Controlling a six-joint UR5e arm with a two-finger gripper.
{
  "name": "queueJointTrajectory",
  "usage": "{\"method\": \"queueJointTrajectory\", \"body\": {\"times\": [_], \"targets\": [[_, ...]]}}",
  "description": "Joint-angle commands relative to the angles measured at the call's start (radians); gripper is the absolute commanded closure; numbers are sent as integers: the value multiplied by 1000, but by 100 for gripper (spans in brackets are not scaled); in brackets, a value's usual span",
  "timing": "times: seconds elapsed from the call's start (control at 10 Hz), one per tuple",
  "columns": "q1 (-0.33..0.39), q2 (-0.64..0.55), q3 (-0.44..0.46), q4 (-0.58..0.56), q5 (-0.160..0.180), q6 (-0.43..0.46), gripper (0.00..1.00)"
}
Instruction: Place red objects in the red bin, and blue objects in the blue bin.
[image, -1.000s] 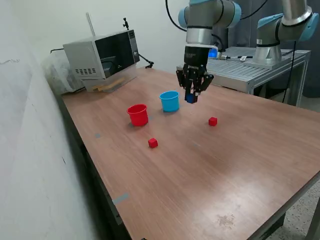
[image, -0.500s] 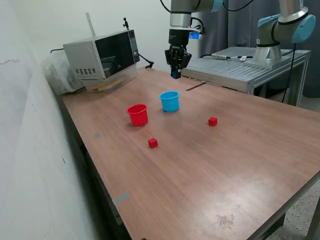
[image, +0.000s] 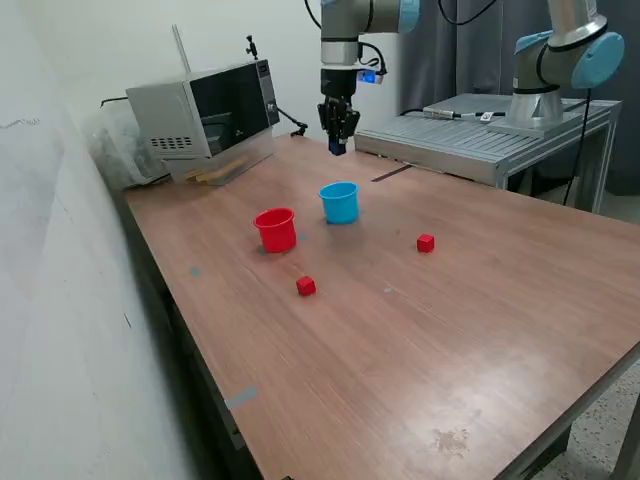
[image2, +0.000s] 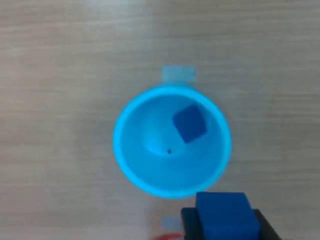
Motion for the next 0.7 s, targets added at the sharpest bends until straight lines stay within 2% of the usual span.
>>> {"method": "queueJointTrajectory", "body": {"times": [0.0, 0.6], "targets": [[-18, 18, 33, -6, 3, -8, 100], [-17, 104, 16, -30, 3, -9, 100]]}}
